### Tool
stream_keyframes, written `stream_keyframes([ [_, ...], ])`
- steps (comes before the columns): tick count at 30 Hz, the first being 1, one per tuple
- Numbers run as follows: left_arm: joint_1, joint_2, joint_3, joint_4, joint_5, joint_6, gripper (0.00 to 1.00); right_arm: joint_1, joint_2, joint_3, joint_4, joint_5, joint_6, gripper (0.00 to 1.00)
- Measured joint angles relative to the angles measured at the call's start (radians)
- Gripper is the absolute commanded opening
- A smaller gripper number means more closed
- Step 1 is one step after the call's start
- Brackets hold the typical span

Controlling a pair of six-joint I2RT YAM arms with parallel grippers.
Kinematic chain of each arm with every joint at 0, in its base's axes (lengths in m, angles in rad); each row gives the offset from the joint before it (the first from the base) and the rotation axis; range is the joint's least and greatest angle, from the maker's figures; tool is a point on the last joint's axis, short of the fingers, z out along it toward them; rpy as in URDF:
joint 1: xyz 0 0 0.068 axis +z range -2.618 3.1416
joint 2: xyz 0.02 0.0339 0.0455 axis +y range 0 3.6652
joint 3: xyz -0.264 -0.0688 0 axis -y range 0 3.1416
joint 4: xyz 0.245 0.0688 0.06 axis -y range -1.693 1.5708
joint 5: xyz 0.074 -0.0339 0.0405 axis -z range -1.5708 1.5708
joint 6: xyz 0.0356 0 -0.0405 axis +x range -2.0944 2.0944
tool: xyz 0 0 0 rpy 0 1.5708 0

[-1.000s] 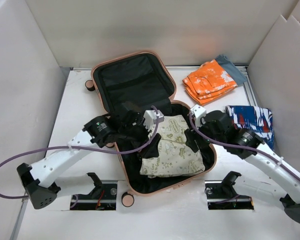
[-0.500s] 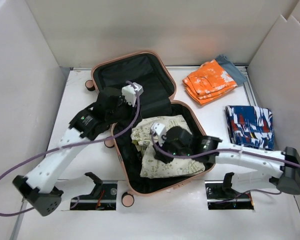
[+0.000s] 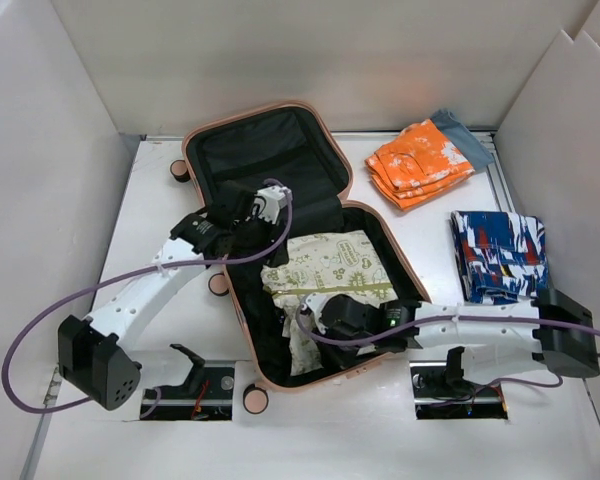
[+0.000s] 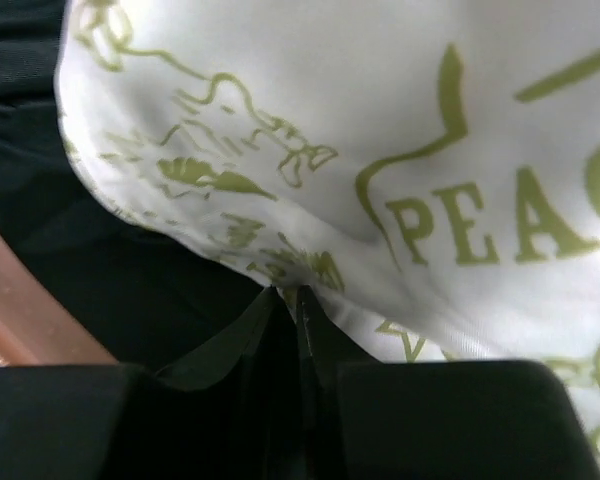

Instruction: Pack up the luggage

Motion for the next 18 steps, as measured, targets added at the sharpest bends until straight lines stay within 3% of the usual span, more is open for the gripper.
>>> stream_keyframes([
  [2, -0.026, 0.023, 0.0, 0.023, 0.018, 0.01, 0.52, 0.0, -0.005, 0.028, -0.052, 0.0, -0.003, 0.32],
  [4, -0.055, 0.058, -0.008, 0.052, 0.024, 0.021, 0.52, 0.0, -0.024, 0.077, -0.136, 0.005, -0.013, 0.48],
  [6, -0.074, 0.098, -0.029, 0.072, 0.026, 0.031, 0.52, 0.002, -0.067, 0.148, -0.232, 0.027, -0.023, 0.55],
  [10, -0.083, 0.153, -0.092, 0.104, 0.0, 0.042, 0.51, -0.057, -0.188, 0.273, -0.31, 0.077, -0.053, 0.58],
  [14, -0.081, 0.159, -0.137, 0.122, -0.03, 0.044, 0.51, -0.293, -0.224, 0.327, -0.33, 0.111, -0.146, 0.58],
  [18, -0.082, 0.16, -0.14, 0.147, -0.056, 0.046, 0.52, -0.488, -0.13, 0.334, -0.33, 0.109, -0.261, 0.58],
])
